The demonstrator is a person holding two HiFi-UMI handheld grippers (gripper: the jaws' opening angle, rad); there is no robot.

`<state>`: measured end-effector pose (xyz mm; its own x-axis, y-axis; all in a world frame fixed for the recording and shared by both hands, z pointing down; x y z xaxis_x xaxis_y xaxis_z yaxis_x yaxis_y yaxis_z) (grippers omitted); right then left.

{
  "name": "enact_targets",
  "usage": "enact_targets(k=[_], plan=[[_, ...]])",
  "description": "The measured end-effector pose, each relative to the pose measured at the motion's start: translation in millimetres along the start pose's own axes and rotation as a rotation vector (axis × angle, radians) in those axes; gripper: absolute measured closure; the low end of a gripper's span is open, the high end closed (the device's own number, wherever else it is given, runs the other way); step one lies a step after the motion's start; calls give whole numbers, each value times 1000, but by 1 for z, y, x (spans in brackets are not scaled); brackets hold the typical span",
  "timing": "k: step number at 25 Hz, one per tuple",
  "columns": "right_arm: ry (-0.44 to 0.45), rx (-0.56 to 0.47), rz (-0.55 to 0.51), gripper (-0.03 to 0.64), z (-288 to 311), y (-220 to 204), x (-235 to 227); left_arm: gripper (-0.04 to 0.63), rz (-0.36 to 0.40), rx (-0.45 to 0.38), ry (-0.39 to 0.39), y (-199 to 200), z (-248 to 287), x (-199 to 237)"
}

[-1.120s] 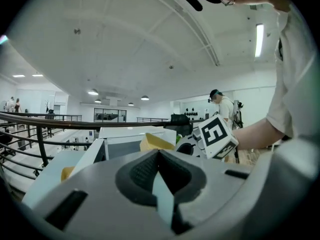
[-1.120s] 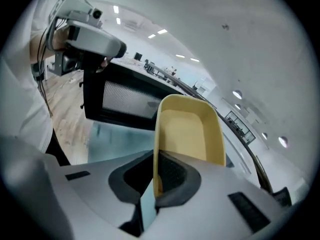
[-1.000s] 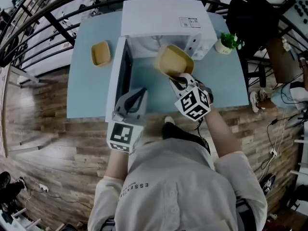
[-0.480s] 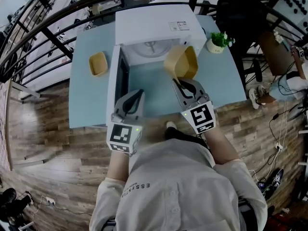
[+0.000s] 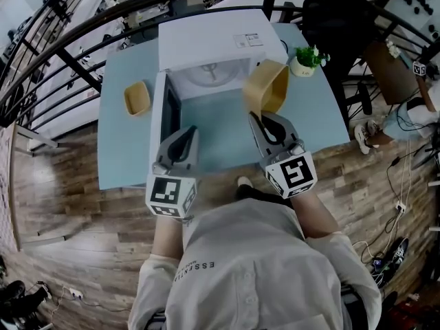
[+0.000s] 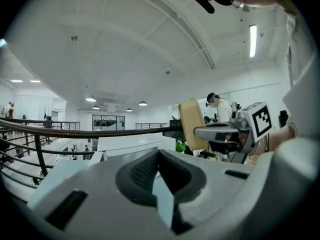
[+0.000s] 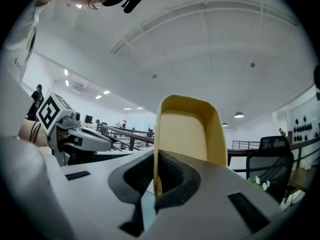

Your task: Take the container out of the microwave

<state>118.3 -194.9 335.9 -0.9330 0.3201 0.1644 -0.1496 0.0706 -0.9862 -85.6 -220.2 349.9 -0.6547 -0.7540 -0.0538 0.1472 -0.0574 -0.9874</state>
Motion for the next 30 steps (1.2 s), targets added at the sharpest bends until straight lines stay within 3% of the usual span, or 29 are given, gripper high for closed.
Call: enact_targets(k=[17, 24, 30], plan=[[59, -40, -37, 600, 4, 15, -1, 594, -7, 8, 18, 4, 8, 0], [33, 20, -43, 600, 9, 2, -6, 594, -19, 8, 27, 3, 10, 0], [36, 11, -41, 600, 5, 3, -4, 594, -11, -8, 27, 8, 7, -1]])
Point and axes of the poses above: the fingertips, and each gripper's own axes: z forward along the fingers, x to its left, y out of its top, the point moved 7 cm from there along -z, backward along the fingers, and after that the axes turned 5 degrees about -y, right-handed, at the moved point
